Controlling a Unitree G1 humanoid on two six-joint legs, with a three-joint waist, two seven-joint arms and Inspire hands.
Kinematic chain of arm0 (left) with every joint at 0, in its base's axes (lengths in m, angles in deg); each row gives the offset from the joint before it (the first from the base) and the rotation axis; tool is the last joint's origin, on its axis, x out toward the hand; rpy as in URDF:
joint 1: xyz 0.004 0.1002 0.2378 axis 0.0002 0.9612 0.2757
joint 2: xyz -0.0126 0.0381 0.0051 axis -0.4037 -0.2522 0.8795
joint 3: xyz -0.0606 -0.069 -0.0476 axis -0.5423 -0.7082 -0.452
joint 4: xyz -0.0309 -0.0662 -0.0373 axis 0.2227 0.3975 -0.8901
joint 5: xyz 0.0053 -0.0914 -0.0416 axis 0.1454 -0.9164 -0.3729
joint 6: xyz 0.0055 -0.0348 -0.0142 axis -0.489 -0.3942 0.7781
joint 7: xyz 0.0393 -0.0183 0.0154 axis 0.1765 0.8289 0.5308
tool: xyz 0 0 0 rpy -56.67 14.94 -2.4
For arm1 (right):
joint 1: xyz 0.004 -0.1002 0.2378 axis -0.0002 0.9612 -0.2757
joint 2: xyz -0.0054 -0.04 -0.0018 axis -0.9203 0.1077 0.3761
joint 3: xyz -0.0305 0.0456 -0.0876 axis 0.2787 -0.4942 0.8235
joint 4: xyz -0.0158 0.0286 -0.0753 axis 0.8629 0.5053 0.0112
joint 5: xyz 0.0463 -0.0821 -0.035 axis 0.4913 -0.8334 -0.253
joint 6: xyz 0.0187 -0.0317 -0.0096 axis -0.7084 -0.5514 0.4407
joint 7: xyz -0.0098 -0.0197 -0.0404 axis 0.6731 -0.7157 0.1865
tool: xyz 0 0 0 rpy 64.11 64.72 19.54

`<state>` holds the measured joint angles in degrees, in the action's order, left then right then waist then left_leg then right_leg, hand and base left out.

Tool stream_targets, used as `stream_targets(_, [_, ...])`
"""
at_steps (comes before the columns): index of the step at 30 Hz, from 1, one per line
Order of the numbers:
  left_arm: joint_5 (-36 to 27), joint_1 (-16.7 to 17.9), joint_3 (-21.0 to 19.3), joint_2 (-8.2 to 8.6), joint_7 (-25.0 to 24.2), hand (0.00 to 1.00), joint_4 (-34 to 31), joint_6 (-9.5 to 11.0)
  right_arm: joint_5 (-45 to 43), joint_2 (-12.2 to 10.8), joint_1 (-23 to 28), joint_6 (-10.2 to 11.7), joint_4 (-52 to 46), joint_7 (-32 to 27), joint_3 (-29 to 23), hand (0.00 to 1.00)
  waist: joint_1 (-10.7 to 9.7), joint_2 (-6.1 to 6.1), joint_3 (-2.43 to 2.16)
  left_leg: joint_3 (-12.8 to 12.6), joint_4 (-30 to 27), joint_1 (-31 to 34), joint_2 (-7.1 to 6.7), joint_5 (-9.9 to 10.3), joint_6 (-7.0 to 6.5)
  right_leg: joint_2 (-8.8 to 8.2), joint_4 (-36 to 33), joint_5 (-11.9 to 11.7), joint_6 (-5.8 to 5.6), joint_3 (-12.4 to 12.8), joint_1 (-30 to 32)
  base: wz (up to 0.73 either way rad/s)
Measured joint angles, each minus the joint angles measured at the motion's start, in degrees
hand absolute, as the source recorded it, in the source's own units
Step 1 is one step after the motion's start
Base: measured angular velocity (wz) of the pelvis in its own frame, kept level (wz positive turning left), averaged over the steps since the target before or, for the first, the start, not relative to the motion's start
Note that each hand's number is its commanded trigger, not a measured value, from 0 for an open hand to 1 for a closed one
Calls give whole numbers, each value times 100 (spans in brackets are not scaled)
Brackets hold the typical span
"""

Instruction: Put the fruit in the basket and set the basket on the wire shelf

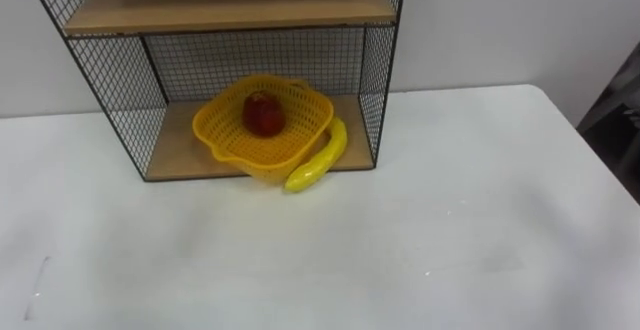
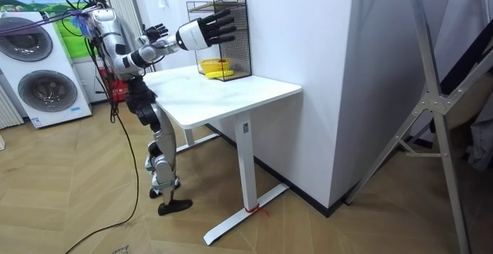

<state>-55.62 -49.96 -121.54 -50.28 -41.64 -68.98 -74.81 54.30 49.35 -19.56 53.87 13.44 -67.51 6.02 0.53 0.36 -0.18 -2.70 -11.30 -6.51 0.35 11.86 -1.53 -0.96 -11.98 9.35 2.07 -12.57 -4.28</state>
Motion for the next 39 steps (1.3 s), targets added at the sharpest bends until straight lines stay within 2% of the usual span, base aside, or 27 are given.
stream_targets(3, [59,-2,-74,-9,457,0,21,17,-178,1,9,77,-1,-405,-22,0,15,4,-2,-30,18,-11,-9,0,0,-5,-84,28,1,80,52,-10])
stream_targets(5, [101,14,-307,-19,854,0,182,41,-245,58,62,87,-31,-776,-150,0,61,44,-25,-63,44,-11,-18,-1,0,-6,-127,35,-2,141,110,-14])
stream_targets(6, [96,27,-394,-33,987,0,274,60,-240,93,85,87,-30,-888,-198,0,63,26,-12,-68,46,-3,-21,-1,0,-7,-142,40,-5,141,112,-9])
stream_targets(7, [100,102,-576,-95,1266,0,511,113,-240,171,169,102,-29,-1100,-314,0,66,79,-27,-64,48,4,-23,-2,-1,-7,-167,54,-3,147,111,0])
stream_targets(9, [78,199,-930,-245,1674,0,999,171,-328,293,387,238,39,-1458,-598,0,97,95,-17,-69,53,20,-21,-2,-1,-7,-174,61,0,170,134,0])
stream_targets(11, [51,392,-1383,-480,2287,0,1894,368,-321,609,655,528,541,-2004,-1084,0,100,127,-4,-35,13,65,-27,6,2,-25,-190,126,-28,149,166,10])
stream_targets(13, [-126,617,-1662,-636,2740,0,2587,498,-238,877,899,636,1078,-2402,-1418,0,131,160,-37,-47,-23,129,-27,31,3,-25,-248,174,-61,188,275,-1])
stream_targets(14, [-333,802,-1825,-672,2990,0,2988,593,-182,933,1065,689,1371,-2659,-1587,0,145,126,-60,-52,-74,178,-28,57,7,-38,-332,204,-37,188,331,-3])
stream_targets(15, [-426,855,-1890,-684,3108,0,3185,632,-150,932,1156,698,1486,-2788,-1661,0,147,124,-55,-52,-106,196,-27,75,6,-50,-375,218,-17,172,343,5])
stream_targets(16, [-566,961,-1986,-686,3336,0,3557,660,-43,931,1314,720,1700,-3016,-1769,0,139,174,-34,-42,-162,212,-27,102,7,-56,-410,246,-20,160,345,11])
stream_targets(18, [-943,1039,-1997,-755,3619,0,4125,758,407,932,1467,864,2143,-3192,-1892,0,113,170,-37,9,-182,232,-32,113,12,-66,-408,280,-65,112,338,13])
stream_targets(20, [-1488,1034,-1996,-952,3928,0,4981,895,894,929,1586,980,2934,-3374,-1996,0,85,168,-40,104,-249,293,-38,137,25,-71,-388,288,-73,31,321,18])
stream_targets(21, [-1593,1031,-2002,-977,3979,0,5181,944,986,928,1596,990,3136,-3401,-2030,0,98,170,-41,123,-259,307,-42,138,24,-73,-384,287,-73,21,323,12])
stream_targets(23, [-2022,1017,-2005,-1116,4104,0,6098,1137,1458,906,1787,1123,4026,-3390,-2068,0,102,189,-46,129,-256,327,-38,151,39,-73,-367,270,-43,4,330,6])
stream_targets(24, [-2074,1016,-2007,-1146,4131,0,6341,1160,1551,878,1813,1156,4239,-3389,-2070,0,111,192,-45,128,-246,329,-37,150,38,-73,-361,263,-30,1,331,4])
stream_targets(25, [-2085,1015,-2004,-1128,4167,0,6761,1228,1694,780,1847,1217,4625,-3362,-2063,0,121,192,-46,122,-241,352,-36,148,35,-73,-356,249,-11,1,351,0])
stream_targets(27, [-2101,1017,-1953,-967,4168,0,7107,1318,1937,584,1913,1258,5280,-3257,-2035,0,128,177,-56,112,-244,372,-30,140,23,-70,-363,244,-4,1,366,0])
stream_targets(29, [-2077,1020,-1744,-640,4118,0,7497,1375,2073,136,1960,1336,5972,-3019,-1782,0,110,151,-74,129,-242,381,-19,162,55,-61,-339,252,-14,-4,366,0])
stream_targets(30, [-2011,1017,-1618,-533,4093,0,7574,1380,2072,30,1961,1347,6167,-2945,-1659,0,99,151,-75,129,-236,375,-11,162,57,-52,-309,242,-18,-7,348,0])
stream_targets(31, [-1741,1013,-1309,-291,3974,0,7734,1385,2072,-210,1958,1364,6529,-2789,-1350,0,100,154,-78,88,-213,337,2,161,60,-34,-269,209,-1,23,318,-11])
stream_targets(32, [-1295,1003,-903,-20,3762,0,7949,1377,2059,-465,1915,1384,6877,-2572,-954,0,87,138,-86,67,-183,298,7,157,65,-26,-272,198,11,64,306,-14])
stream_targets(33, [-1013,986,-699,90,3633,0,8112,1355,2055,-580,1874,1376,7079,-2441,-801,0,68,144,-86,55,-178,292,10,156,66,-25,-269,191,15,72,290,-10])
stream_targets(34, [-447,903,-353,255,3355,0,8442,1248,2044,-750,1757,1280,7500,-2166,-534,0,9,143,-86,50,-182,268,16,156,65,-18,-240,174,13,70,221,0])
stream_targets(35, [217,849,1,412,3059,0,8655,1079,1883,-896,1646,1087,7813,-1916,-217,0,-40,133,-87,68,-169,223,10,155,64,-16,-213,161,9,68,165,0])
stream_targets(36, [587,818,159,469,2906,0,8715,1008,1719,-974,1628,1012,7901,-1782,-30,0,-55,120,-85,83,-158,187,6,153,65,-13,-196,155,8,67,126,0])
stream_targets(38, [1985,633,811,551,2314,0,8861,773,870,-1104,1416,702,8318,-1222,851,0,-8,67,-80,52,-137,72,7,151,64,-2,-179,143,4,106,35,-10])
stream_targets(39, [2271,553,999,548,2206,0,8861,717,665,-1095,1355,633,8374,-1103,1120,0,-7,50,-77,45,-136,44,7,150,62,0,-180,140,3,119,18,-12])
